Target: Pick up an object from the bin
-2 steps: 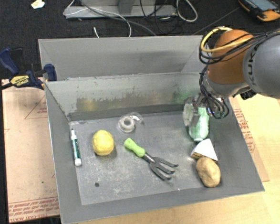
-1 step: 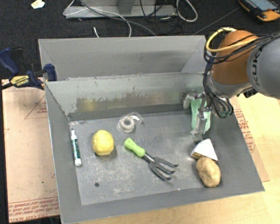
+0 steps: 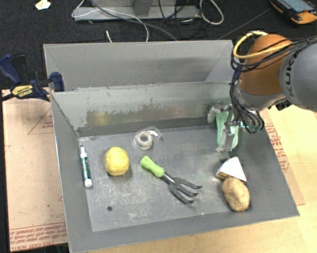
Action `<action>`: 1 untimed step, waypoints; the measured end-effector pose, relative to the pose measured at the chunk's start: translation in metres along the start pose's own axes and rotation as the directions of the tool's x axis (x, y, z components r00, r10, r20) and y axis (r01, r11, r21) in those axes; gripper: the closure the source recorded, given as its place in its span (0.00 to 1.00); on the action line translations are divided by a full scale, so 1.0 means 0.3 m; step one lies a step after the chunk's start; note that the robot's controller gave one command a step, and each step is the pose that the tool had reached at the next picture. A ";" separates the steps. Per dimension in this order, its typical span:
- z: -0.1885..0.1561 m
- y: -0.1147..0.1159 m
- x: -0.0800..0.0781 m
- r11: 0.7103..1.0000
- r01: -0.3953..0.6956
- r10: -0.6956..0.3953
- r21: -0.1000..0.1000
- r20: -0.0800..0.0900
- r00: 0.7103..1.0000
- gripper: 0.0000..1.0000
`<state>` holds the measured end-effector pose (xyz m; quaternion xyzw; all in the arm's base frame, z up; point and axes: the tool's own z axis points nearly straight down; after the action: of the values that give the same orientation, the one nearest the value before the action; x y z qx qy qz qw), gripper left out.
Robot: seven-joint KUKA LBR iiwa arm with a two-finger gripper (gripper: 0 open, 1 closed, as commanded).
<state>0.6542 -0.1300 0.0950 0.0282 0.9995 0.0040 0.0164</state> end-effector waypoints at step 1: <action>0.000 0.000 0.000 1.000 0.000 0.000 0.000 0.000 1.000 0.00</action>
Offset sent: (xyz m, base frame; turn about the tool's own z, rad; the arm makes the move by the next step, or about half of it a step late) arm 0.0000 0.0000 0.0000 0.0000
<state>0.6542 -0.1300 0.0950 0.0282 0.9995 0.0040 0.0164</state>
